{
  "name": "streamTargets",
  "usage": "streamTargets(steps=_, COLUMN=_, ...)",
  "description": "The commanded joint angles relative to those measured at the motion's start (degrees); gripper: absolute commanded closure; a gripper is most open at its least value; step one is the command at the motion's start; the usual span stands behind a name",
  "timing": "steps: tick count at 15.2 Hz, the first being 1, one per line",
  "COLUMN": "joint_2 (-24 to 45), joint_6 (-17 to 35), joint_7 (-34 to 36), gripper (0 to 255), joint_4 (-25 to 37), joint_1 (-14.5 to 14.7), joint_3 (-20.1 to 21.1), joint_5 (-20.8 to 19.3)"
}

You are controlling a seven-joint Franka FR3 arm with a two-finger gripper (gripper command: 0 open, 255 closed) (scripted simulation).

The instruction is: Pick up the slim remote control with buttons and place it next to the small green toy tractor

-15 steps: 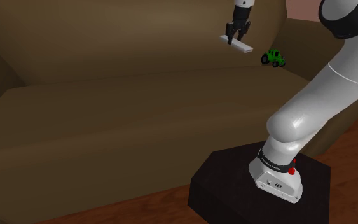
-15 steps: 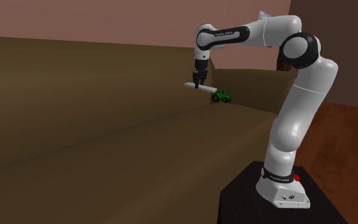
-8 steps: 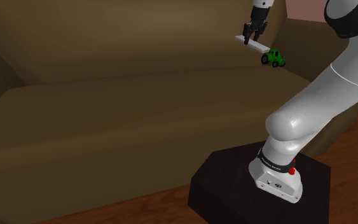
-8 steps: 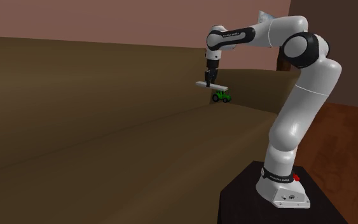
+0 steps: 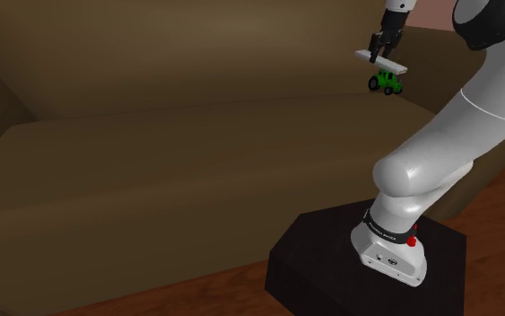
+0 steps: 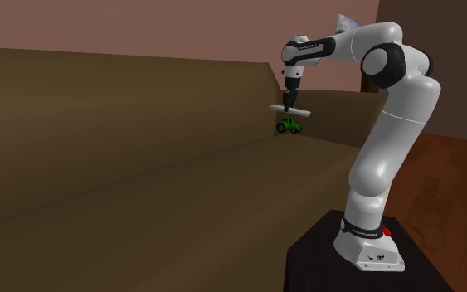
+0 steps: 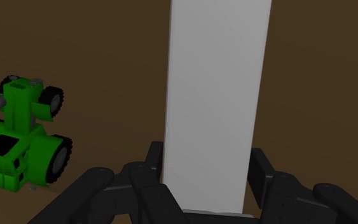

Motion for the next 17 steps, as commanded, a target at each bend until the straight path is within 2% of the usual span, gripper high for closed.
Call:
streamTargets(steps=1, joint_2=0.89, joint_6=0.08, joint_7=-3.38, gripper=255, joint_4=0.93, joint_1=-1.10, joint_3=-2.12, joint_5=0.29)
streamTargets(steps=6, joint_2=5.28, joint_6=-0.38, joint_7=-11.70, gripper=255, joint_4=5.48, joint_1=-3.72, joint_3=-7.38, joint_5=2.53)
streamTargets(steps=10, joint_2=10.46, joint_6=-1.21, joint_7=-18.94, gripper=255, joint_4=10.54, joint_1=-6.41, joint_3=-11.60, joint_5=5.89)
streamTargets(steps=17, joint_2=22.55, joint_6=-4.62, joint_7=-31.50, gripper=255, joint_4=22.45, joint_1=-14.35, joint_3=-16.87, joint_5=14.98)
